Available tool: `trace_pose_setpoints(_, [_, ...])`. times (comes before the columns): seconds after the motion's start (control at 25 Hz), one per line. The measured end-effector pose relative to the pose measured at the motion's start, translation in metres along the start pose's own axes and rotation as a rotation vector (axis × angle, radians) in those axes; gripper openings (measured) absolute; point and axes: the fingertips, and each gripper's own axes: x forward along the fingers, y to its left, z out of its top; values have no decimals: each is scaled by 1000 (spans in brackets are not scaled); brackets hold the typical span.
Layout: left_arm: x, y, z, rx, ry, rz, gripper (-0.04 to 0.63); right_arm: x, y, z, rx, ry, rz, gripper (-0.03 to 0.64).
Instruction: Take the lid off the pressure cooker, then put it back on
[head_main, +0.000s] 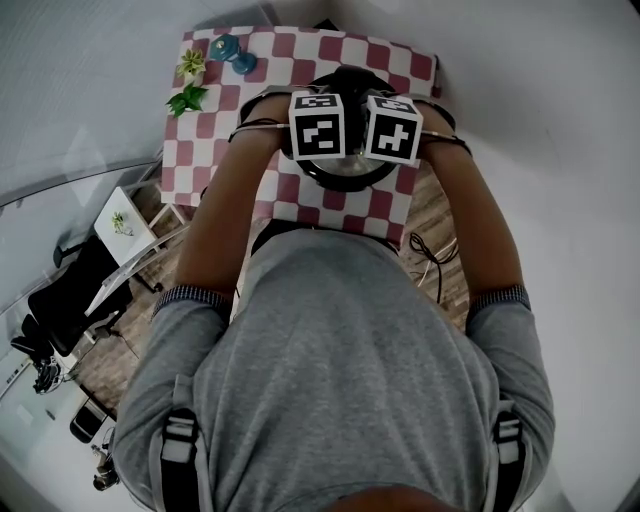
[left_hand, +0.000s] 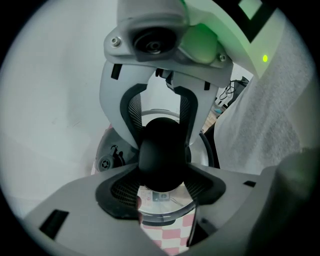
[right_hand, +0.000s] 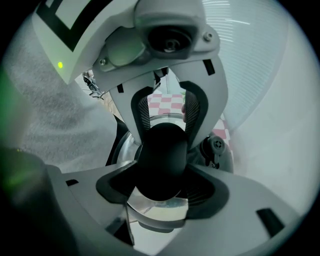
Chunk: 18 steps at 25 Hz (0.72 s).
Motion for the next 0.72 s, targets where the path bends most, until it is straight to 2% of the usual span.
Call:
trace_pose_setpoints(0.16, [0, 0, 0, -22, 6, 10, 298, 0, 0, 0, -20, -6, 6, 302])
trace_pose_setpoints(0.32, [1, -1, 0, -5, -1, 18, 301, 1, 0, 0, -9, -12, -1, 302])
trace_pose_setpoints(0.56, [-8, 7, -3, -43, -119, 112, 339, -1, -2, 1, 17, -56, -40, 307])
trace_pose_setpoints(0.72, [-19, 11, -7, -85, -209, 193, 341, -14, -8, 6, 26, -93, -109, 350])
